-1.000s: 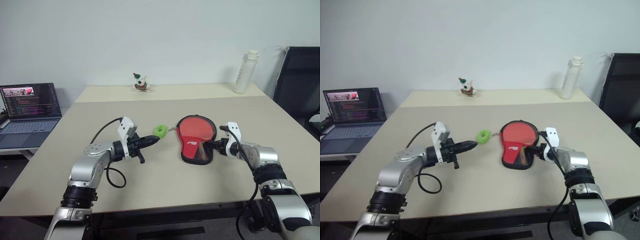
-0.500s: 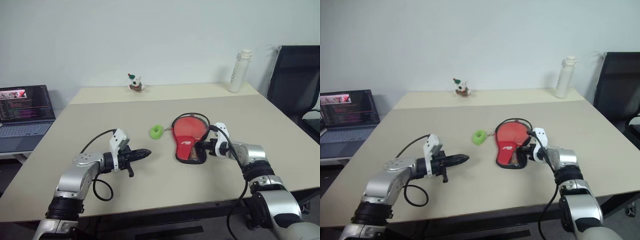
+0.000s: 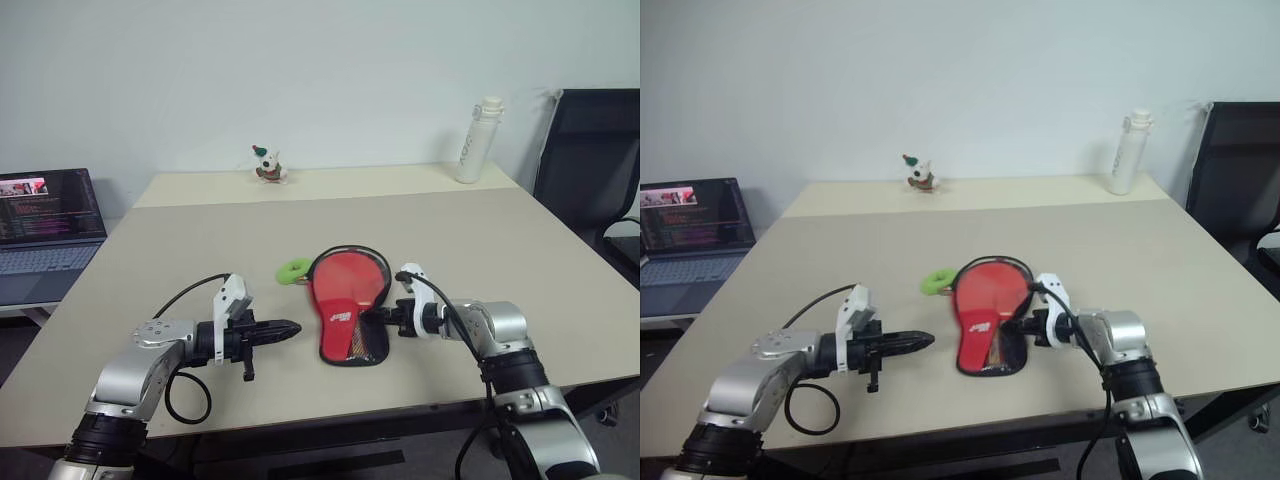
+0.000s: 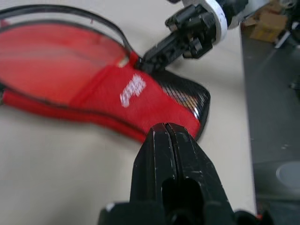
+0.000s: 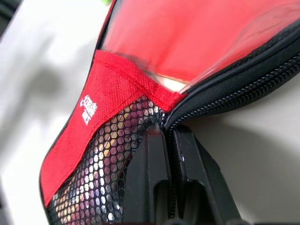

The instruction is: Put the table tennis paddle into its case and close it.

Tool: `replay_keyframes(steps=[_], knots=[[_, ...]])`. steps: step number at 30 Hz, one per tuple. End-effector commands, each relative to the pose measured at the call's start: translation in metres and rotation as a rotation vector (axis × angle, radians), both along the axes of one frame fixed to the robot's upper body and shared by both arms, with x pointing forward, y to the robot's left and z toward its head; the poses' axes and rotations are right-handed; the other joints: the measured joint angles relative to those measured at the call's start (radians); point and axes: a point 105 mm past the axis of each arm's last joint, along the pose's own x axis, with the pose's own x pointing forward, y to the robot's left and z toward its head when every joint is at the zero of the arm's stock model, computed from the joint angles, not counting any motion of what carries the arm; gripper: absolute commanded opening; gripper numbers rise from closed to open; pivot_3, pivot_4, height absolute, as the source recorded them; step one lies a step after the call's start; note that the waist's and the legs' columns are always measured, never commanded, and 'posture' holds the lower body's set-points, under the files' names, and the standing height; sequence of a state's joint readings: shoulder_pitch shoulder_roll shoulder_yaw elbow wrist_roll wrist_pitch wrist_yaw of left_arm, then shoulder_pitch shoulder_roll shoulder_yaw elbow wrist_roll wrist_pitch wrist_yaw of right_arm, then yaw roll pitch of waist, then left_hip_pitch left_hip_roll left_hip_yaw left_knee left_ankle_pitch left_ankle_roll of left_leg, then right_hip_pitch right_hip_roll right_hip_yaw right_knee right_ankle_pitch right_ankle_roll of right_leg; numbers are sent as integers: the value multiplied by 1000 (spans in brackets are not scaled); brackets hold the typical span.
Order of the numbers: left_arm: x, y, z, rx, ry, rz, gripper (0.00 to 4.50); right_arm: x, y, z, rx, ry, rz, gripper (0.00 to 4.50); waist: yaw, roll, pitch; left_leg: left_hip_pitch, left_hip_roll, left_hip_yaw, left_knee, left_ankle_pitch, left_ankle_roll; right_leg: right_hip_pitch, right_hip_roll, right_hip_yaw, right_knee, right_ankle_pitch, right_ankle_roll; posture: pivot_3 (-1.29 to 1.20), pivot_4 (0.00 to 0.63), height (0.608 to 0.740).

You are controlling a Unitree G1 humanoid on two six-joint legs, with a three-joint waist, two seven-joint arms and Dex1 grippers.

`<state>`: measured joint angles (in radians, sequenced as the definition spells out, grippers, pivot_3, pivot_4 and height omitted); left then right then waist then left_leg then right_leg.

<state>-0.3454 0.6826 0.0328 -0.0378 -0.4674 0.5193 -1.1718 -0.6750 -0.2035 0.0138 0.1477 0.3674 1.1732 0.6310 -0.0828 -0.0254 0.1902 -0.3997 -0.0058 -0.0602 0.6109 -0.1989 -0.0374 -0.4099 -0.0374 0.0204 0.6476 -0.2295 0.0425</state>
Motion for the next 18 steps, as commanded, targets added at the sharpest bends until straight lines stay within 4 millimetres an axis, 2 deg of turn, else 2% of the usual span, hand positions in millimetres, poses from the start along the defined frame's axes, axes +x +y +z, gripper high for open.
replay_keyframes(steps=[1, 7, 14, 18], knots=[[-4, -3, 9, -4, -28, -33, 0, -22, 21, 9, 52, 7, 46, 27, 0, 0, 0, 0, 0, 0, 0, 0, 0, 0, 0, 0, 0, 0, 0, 0, 150, 740], [-3, -4, 5, -4, -22, -40, 0, -41, 21, 6, 60, 37, -14, 27, 5, 0, 0, 0, 0, 0, 0, 0, 0, 0, 0, 0, 0, -3, 4, 0, 150, 740], [-2, -2, 1, -1, -16, -46, 0, -58, 3, 1, 51, 77, -75, 27, 19, 0, 0, 0, 0, 0, 0, 0, 0, 0, 0, 0, 0, -4, 2, 0, 150, 740], [-1, -1, 0, 2, -16, -50, 0, -61, -1, 2, 57, 86, -99, 27, 27, 0, 0, 0, 0, 0, 0, 0, 0, 0, 0, 0, -1, -4, 1, 0, 150, 740]])
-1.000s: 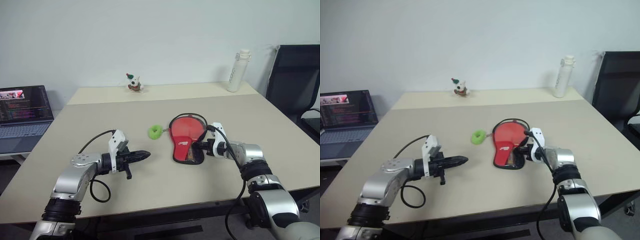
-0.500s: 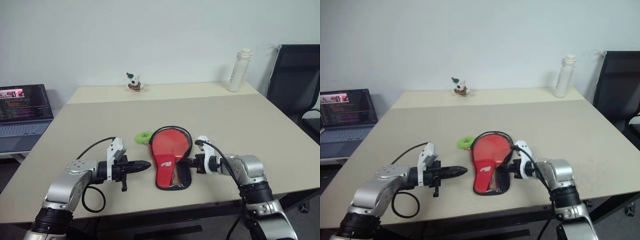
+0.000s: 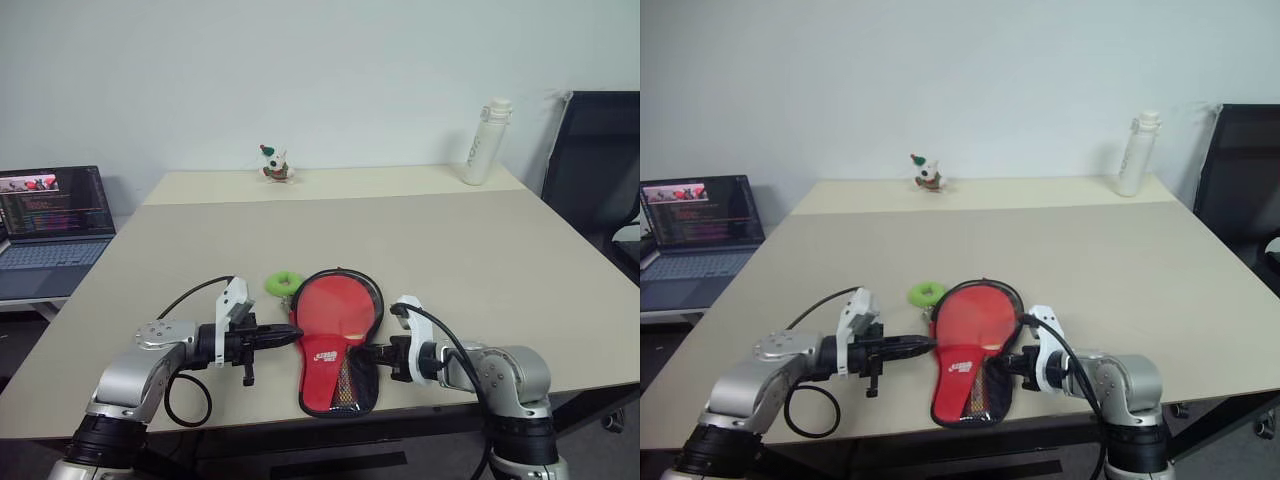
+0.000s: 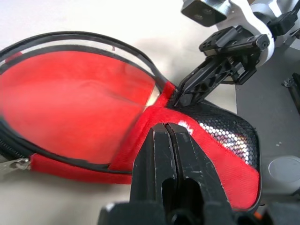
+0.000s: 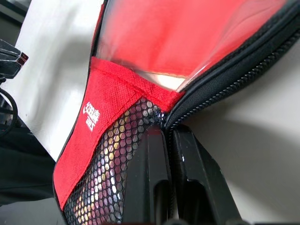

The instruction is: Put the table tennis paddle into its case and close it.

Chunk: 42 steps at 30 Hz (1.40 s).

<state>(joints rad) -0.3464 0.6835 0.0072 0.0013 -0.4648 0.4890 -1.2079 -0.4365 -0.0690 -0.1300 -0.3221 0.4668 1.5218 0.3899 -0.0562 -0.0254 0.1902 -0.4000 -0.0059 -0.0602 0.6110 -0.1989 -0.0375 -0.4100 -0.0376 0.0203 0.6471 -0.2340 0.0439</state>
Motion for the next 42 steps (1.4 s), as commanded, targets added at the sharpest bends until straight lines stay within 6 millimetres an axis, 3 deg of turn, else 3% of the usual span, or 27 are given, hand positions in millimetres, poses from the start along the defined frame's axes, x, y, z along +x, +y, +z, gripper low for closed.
replay_keyframes(steps=[1, 9, 12, 17, 23, 24, 29, 35, 38, 42], knots=[[1, -1, 7, 2, -39, -15, 0, -6, 2, 7, 31, -14, 4, 27, 2, 0, 0, 0, 0, 0, 0, 0, 0, 0, 0, 0, 0, 0, 0, 0, 150, 740], [3, -2, 8, 4, -47, -10, 0, 0, -1, 1, 19, 1, -56, 27, 2, 0, 0, 0, 0, 0, 0, 0, 0, 0, 0, 0, 0, 0, 0, 0, 150, 740], [3, -2, 8, 4, -48, -6, 0, 1, -8, -1, 1, 1, -83, 742, 2, 0, 0, 0, 0, 0, 0, 0, 0, 0, 0, 0, 0, 0, 0, 0, 150, 740], [2, -1, 7, 1, -50, 19, 0, 3, -28, 4, -39, -41, -146, 2355, 3, 0, 0, 0, 0, 0, 0, 0, 0, 0, 0, 0, 0, 0, 0, 0, 150, 740], [7, 4, 6, -13, -64, 83, 0, -6, -44, 40, -8, -187, -96, 4337, 10, 0, 0, -1, 0, -1, 0, 0, 0, 1, -1, 0, -1, 0, 0, 0, 150, 740], [9, 5, 7, -16, -68, 96, 0, -9, -43, 49, 10, -227, -57, 4463, 11, 0, 0, -1, 0, -1, 0, 0, 0, 1, -1, -1, -1, 0, 0, 0, 150, 740], [25, 13, 15, -57, -84, 205, 0, -10, -22, 84, 74, -416, 119, 4463, 8, 0, 0, 0, 0, 0, 0, 0, 0, 1, 0, -2, -1, 0, 0, 0, 150, 740], [38, 18, 19, -62, -115, 289, 0, 10, 19, 79, 22, -521, 204, 4463, 6, 0, 0, 0, 0, -1, 0, 0, 0, 1, 1, -2, -1, 0, -1, 0, 150, 740], [52, 22, 25, -39, -176, 357, 582, 37, 32, 61, -58, -537, 145, 4500, 7, 0, 0, -1, -1, -1, 0, 0, 0, 1, 0, -2, -1, 0, -1, 0, 150, 740], [66, 24, 31, -12, -236, 416, 2001, 50, 38, 42, -142, -557, 130, 4500, 12, 0, 0, -1, -1, -1, 0, 0, 0, 0, 0, -2, -1, 0, -1, 0, 150, 740]])
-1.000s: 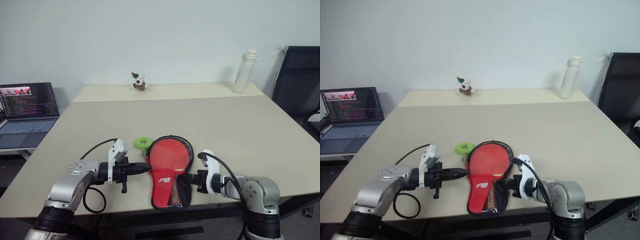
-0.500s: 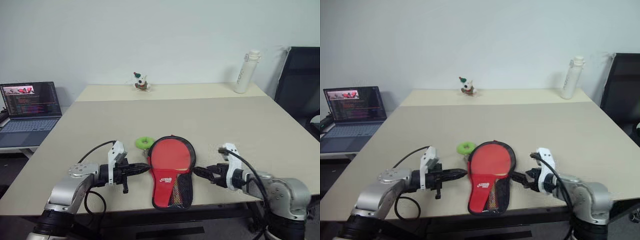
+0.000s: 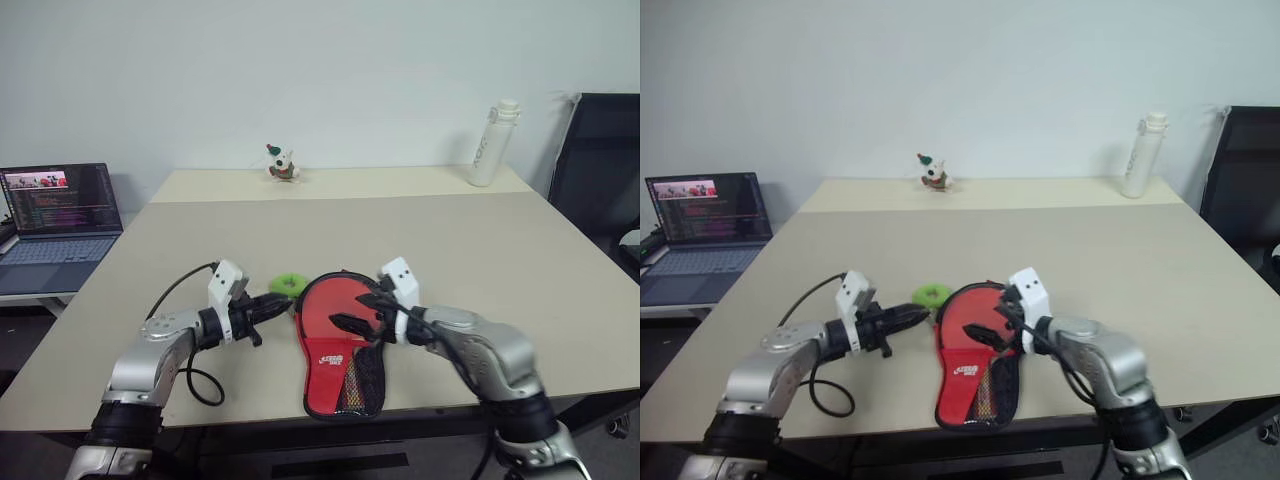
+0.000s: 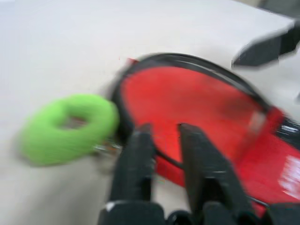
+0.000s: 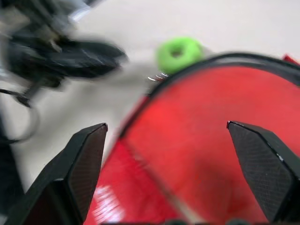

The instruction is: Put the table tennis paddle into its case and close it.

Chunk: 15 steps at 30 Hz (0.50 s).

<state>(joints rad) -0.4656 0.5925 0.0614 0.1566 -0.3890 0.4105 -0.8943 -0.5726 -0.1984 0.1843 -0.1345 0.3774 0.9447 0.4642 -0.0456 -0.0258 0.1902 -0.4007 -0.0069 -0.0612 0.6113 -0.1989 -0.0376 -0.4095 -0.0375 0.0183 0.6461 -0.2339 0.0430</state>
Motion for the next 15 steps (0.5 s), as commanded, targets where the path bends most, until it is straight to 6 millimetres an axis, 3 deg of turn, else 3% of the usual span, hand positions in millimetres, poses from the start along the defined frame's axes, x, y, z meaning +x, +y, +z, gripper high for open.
replay_keyframes(steps=[1, 7, 15], knots=[[12, 4, 17, 29, -95, 52, 2396, 8, 2, 0, -47, -87, -13, 4500, 4, 0, 0, 0, 0, 0, 0, 0, 0, 0, 0, 0, 0, 0, 0, 0, 150, 740], [34, 3, 16, 86, -125, 135, 4460, 7, 8, -11, -52, -75, -16, 4500, 13, 0, 0, 0, 0, 0, 0, 0, 0, 0, 0, 0, 0, 0, 0, 0, 150, 740], [74, 6, 2, 108, -26, 251, 4460, 9, 11, -12, -44, -68, -38, 4500, 13, 0, 0, 0, -1, -1, 0, 0, 0, 0, 1, -2, 0, 0, 0, 0, 150, 740]])
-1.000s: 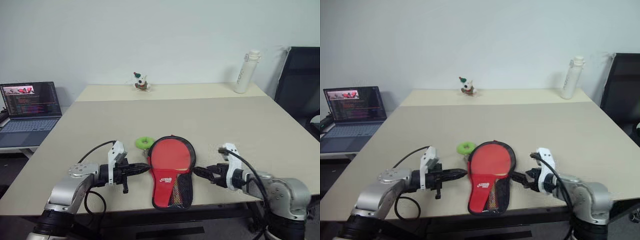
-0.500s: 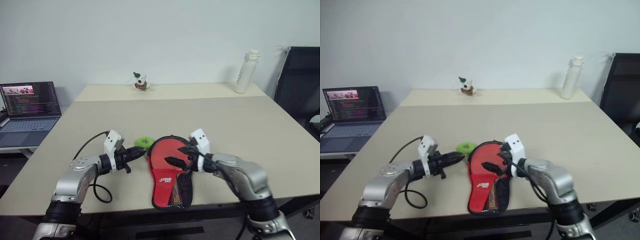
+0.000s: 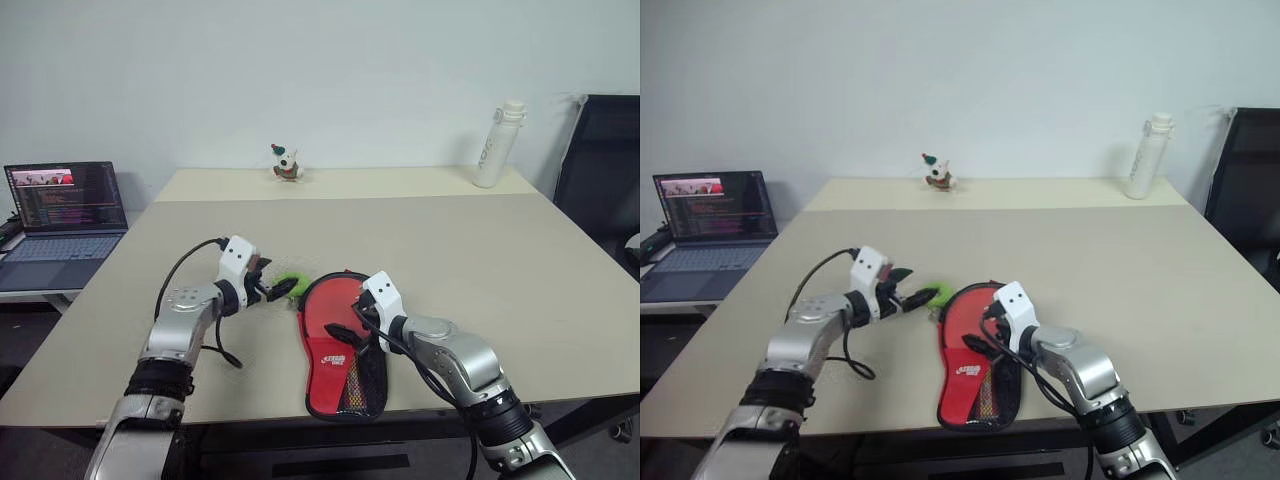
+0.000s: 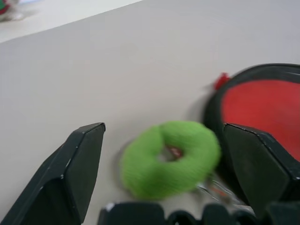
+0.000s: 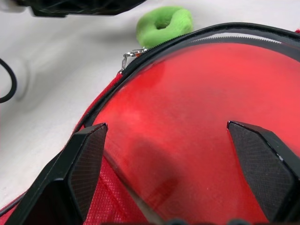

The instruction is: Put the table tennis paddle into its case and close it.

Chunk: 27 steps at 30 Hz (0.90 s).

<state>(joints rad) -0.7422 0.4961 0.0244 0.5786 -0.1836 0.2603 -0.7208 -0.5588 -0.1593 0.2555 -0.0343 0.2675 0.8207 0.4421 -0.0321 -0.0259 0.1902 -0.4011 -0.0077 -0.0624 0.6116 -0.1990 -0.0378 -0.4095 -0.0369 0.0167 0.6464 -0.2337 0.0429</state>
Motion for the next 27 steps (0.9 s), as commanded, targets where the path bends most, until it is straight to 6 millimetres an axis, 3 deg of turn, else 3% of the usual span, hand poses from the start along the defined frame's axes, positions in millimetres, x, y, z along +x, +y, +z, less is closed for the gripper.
replay_keyframes(steps=[1, 9, 15, 18, 27], knots=[[14, -1, -3, 23, 31, 27, 4460, 2, 2, 9, 23, -34, -12, 4500, 0, 0, 0, 0, 0, 0, 0, 0, 0, 0, 0, 0, 0, 0, 0, 0, 150, 740], [16, -17, -37, 58, 189, -55, 4460, 4, 2, 10, 29, -34, -41, 4500, -1, 0, 0, 0, 0, 0, 0, 0, 0, 0, 0, 0, 0, 0, 0, 0, 150, 740], [11, -20, -47, 86, 220, -101, 4301, 8, 0, 11, 20, -54, -74, 4500, 0, 0, 0, 0, 0, 0, 0, 0, 0, 0, 0, 0, 0, 0, 0, 0, 150, 740], [10, -17, -49, 77, 221, -101, 3535, 12, -3, 11, 11, -67, -100, 4500, 0, 0, 0, 0, 0, 0, 0, 0, 0, 0, 0, 0, 1, 0, 0, 0, 150, 740], [6, -14, -55, 45, 230, -90, 309, 14, 7, 24, 36, -155, -63, 4500, -2, 0, 0, 1, 0, 0, 0, 0, 0, 1, 0, 0, 2, 0, 0, 0, 150, 740]])
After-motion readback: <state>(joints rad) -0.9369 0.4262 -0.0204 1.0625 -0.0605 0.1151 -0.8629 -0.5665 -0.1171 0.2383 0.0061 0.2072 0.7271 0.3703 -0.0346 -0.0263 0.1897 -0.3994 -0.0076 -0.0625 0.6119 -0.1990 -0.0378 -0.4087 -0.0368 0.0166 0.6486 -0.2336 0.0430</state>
